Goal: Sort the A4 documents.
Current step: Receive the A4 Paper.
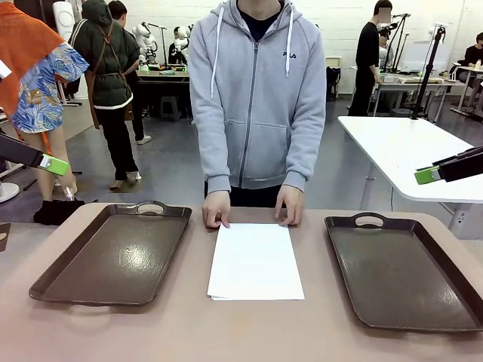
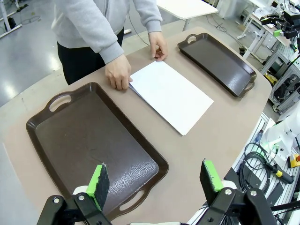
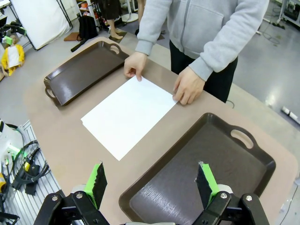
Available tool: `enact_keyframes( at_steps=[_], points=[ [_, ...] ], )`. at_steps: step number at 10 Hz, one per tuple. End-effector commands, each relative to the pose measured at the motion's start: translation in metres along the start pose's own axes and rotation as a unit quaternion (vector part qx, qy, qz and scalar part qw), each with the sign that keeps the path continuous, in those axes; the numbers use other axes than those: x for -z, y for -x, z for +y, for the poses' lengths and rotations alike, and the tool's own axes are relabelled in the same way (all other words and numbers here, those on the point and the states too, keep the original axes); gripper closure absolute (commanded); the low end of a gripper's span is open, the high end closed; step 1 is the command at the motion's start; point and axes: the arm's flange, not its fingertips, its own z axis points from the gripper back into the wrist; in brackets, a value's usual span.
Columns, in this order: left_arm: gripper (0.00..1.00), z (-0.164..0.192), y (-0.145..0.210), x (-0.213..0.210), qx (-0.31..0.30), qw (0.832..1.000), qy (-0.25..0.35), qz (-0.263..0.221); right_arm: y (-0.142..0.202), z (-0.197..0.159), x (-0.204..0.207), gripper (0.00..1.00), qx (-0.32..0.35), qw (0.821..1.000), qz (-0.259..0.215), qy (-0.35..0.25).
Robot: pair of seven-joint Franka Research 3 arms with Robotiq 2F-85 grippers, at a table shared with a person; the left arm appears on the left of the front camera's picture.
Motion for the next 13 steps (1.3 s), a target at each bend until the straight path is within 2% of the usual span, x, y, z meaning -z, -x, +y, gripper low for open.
enact_keyframes(
  at_steps=[1, 13],
  points=[
    [0.00, 0.0007, -0.0002, 0.0011, 0.000, 1.000, 0.006, -0.002, 0.0007, -0.0008, 0.0014, 0.00, 0.000, 1.000, -0.001, -0.005],
    [0.00, 0.0007, -0.0002, 0.0011, 0.000, 1.000, 0.006, -0.002, 0.0007, -0.0008, 0.0014, 0.00, 0.000, 1.000, -0.001, -0.005]
  ],
)
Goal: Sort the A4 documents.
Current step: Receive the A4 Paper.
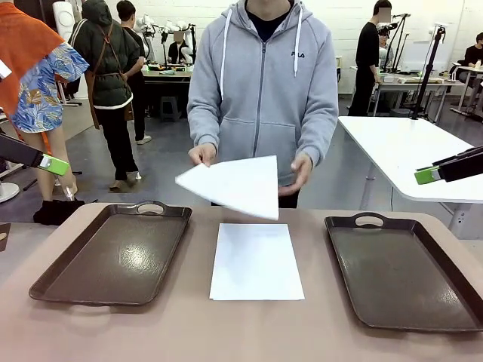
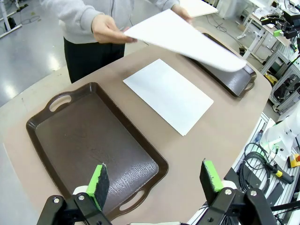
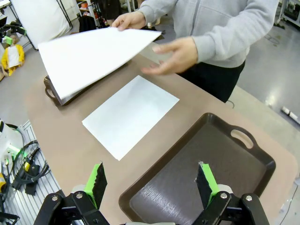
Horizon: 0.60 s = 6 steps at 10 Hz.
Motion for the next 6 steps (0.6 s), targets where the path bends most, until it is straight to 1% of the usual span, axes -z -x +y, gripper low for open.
enact_keyframes(
  at_steps=[1, 6],
  points=[
    [0.00, 0.0007, -0.0002, 0.0012, 0.001, 1.000, 0.006, -0.002, 0.0007, -0.0008, 0.0014, 0.00, 0.000, 1.000, -0.001, -0.005],
    [0.00, 0.0007, -0.0002, 0.0012, 0.001, 1.000, 0.006, -0.002, 0.0007, -0.0008, 0.0014, 0.00, 0.000, 1.000, -0.001, -0.005]
  ],
)
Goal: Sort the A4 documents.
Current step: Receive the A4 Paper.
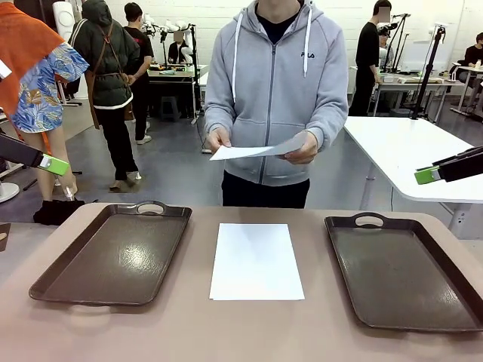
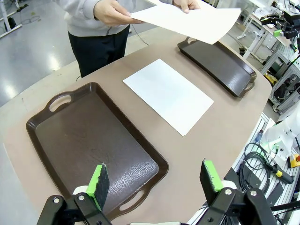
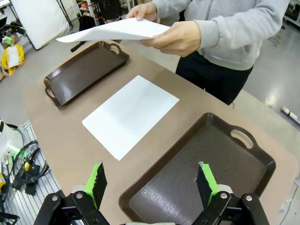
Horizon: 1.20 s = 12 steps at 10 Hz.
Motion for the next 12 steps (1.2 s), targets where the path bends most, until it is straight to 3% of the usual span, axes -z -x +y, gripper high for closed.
enact_keyframes(
  at_steps=[1, 12],
  points=[
    [0.00, 0.0007, -0.0002, 0.0012, 0.001, 1.000, 0.006, -0.002, 0.0007, -0.0008, 0.0014, 0.00, 0.000, 1.000, -0.001, -0.005],
    [0.00, 0.0007, -0.0002, 0.0012, 0.001, 1.000, 0.006, -0.002, 0.0007, -0.0008, 0.0014, 0.00, 0.000, 1.000, -0.001, -0.005]
  ],
)
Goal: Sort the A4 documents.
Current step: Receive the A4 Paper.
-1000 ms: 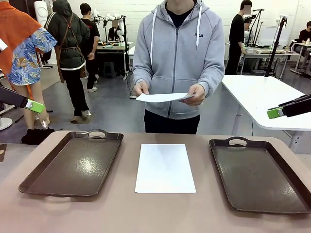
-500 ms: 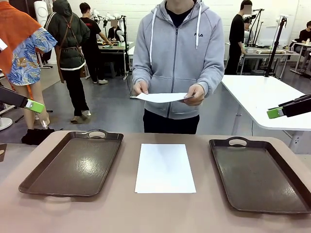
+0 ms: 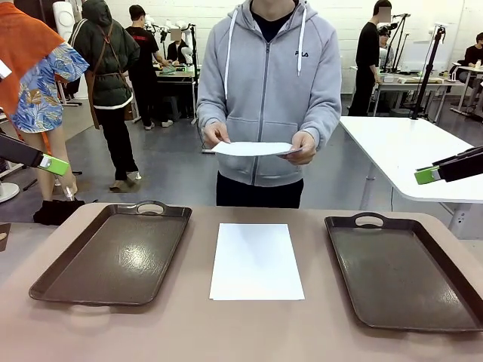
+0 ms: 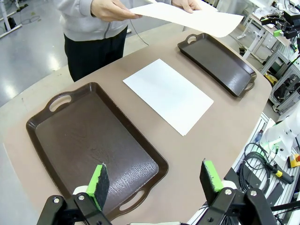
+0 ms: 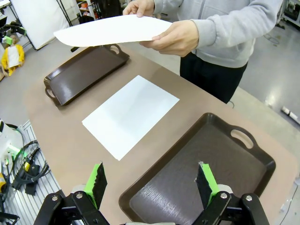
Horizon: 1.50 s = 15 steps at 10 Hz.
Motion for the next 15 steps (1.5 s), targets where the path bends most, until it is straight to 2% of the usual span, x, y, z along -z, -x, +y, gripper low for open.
enact_keyframes(
  at_steps=[1, 15],
  points=[
    [0.00, 0.0007, -0.0002, 0.0012, 0.001, 1.000, 0.006, -0.002, 0.0007, -0.0008, 0.0014, 0.00, 0.000, 1.000, -0.001, -0.005],
    [0.00, 0.0007, -0.0002, 0.0012, 0.001, 1.000, 0.006, -0.002, 0.0007, -0.0008, 0.0014, 0.00, 0.000, 1.000, -0.001, -0.005]
  ],
)
